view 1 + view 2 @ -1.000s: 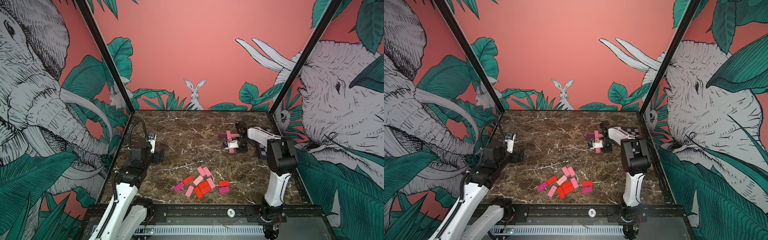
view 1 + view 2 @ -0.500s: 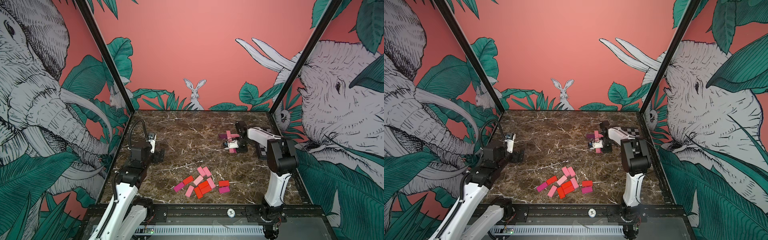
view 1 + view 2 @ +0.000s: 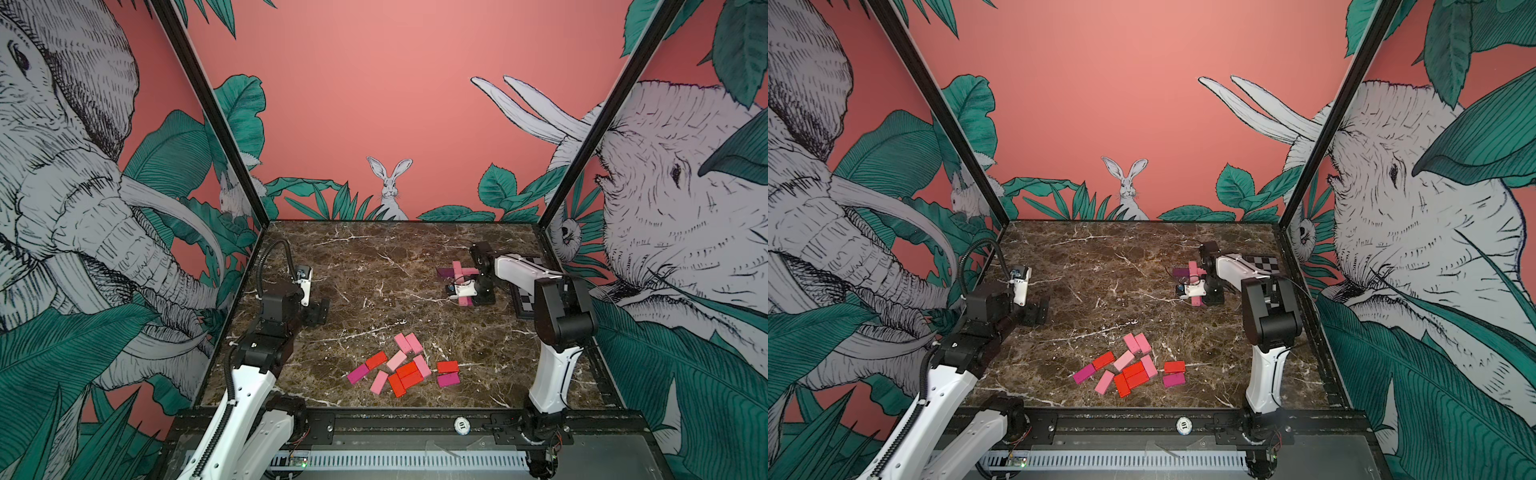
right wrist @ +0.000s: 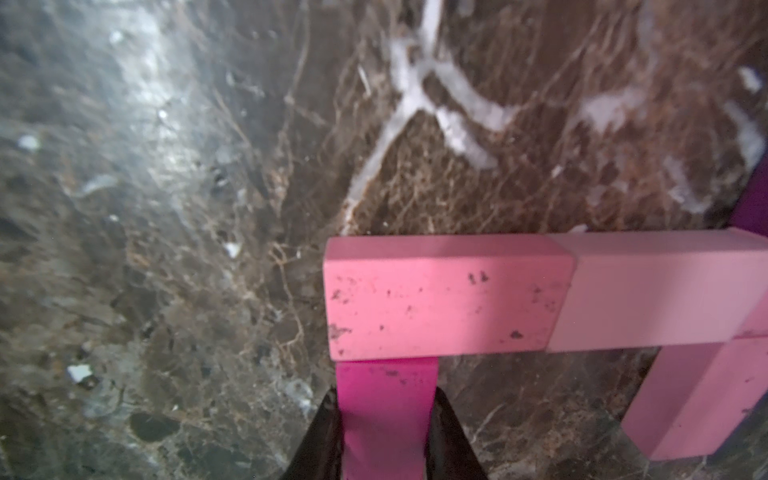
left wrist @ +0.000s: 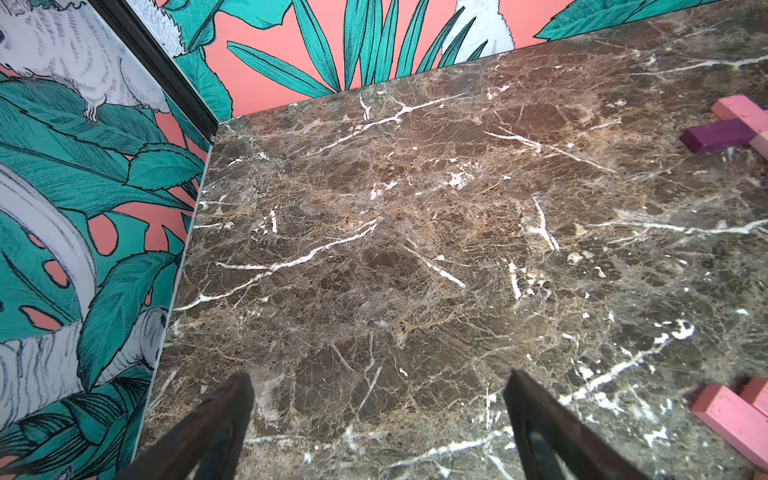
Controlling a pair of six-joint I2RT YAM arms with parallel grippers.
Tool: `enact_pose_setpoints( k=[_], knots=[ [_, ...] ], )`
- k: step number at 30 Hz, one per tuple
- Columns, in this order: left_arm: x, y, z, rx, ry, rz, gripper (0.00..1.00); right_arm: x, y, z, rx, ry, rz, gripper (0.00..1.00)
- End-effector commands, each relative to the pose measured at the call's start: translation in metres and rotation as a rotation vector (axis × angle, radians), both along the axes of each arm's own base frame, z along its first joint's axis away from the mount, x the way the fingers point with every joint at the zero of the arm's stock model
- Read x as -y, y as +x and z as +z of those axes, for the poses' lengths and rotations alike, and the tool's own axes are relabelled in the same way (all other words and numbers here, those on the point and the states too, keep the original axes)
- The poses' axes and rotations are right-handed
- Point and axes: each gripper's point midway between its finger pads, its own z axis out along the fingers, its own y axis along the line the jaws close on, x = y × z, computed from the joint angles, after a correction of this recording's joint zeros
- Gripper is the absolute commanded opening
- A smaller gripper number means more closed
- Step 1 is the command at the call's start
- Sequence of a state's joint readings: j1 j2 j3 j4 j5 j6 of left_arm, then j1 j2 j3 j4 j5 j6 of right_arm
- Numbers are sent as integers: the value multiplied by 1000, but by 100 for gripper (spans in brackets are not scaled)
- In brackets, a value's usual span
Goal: Assemble the letter t with building blocks
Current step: Assemble the building block at the center of the board.
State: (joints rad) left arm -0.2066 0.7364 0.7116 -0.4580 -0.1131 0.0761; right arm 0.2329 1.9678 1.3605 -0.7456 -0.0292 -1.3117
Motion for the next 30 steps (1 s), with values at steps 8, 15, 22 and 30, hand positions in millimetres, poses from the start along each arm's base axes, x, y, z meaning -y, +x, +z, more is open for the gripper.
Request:
enact_pose_setpoints(
  k=[8, 15, 22, 30],
  knots=[
    [1, -1, -1, 1, 1, -8, 97, -2, -8, -16, -34, 4, -2, 21],
    [0, -1, -2, -2, 3, -6, 97, -3, -7, -15, -30, 6, -12, 30],
    [0, 0, -2, -6, 3, -5, 97, -4, -8, -16, -40, 11, -12, 39],
    [1, 0, -2, -7, 3, -7, 97, -4, -8, -15, -41, 12, -16, 51]
  ],
)
